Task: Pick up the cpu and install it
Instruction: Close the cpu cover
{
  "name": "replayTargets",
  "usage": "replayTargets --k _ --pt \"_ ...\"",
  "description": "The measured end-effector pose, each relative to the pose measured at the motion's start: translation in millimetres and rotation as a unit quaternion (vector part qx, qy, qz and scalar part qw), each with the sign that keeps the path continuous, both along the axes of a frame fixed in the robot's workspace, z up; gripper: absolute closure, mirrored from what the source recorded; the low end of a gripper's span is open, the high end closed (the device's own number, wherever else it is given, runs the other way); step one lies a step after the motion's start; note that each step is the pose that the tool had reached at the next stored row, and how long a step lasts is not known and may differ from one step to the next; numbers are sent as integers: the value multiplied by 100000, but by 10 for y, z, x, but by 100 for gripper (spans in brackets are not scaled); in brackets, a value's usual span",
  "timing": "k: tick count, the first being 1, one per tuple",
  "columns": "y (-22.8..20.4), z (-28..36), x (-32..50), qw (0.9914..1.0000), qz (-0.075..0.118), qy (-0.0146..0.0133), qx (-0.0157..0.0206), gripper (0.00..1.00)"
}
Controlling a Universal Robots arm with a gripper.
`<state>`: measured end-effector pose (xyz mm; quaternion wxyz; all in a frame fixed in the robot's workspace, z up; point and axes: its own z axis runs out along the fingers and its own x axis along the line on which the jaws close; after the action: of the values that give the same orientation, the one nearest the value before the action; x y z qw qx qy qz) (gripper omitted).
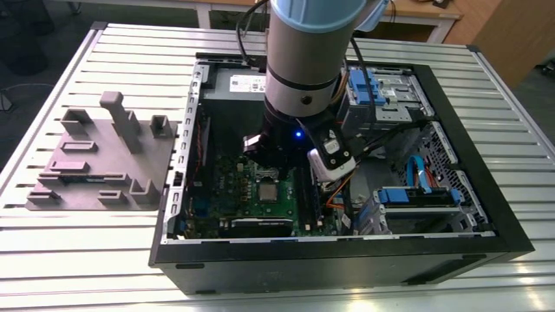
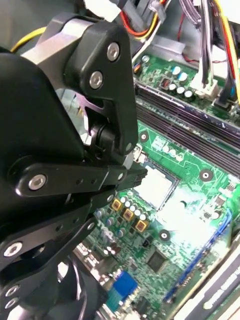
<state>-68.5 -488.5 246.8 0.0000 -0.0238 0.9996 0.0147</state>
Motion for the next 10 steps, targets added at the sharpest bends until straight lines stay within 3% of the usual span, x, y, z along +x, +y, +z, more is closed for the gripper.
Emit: replayTargets --k 5,10 --pt "0 -16 1 99899 4501 4 -8 90" --pt "0 -18 1 99872 5055 1 4 90"
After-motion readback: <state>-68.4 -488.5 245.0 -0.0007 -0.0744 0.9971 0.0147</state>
